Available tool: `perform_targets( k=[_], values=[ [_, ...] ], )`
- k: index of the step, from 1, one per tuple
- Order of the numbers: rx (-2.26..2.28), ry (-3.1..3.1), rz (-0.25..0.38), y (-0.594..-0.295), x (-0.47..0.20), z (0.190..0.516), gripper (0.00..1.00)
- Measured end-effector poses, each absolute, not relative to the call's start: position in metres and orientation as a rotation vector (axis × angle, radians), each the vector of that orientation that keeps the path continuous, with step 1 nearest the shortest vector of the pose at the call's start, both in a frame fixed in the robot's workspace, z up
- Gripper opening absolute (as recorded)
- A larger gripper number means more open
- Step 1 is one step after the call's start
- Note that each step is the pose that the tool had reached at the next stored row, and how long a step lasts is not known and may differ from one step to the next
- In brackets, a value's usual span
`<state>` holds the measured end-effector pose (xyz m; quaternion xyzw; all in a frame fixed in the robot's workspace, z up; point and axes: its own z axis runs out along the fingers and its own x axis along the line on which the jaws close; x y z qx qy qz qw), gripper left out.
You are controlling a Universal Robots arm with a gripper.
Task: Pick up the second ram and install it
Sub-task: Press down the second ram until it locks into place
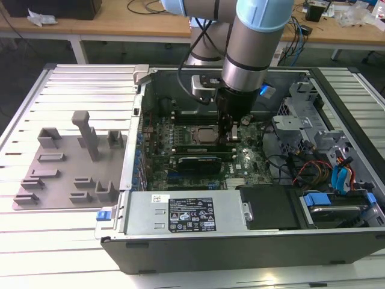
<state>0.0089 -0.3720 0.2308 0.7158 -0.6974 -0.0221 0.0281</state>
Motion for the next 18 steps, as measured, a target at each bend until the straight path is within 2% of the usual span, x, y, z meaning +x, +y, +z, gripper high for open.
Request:
perform_targets(
  k=[9,18],
  values=[
    [2.235,-2.162,-0.099,-0.374,0.010,0.237,0.08],
    [2.238,-2.165,-0.100,-0.376,-0.051,0.236,0.08]
  ],
)
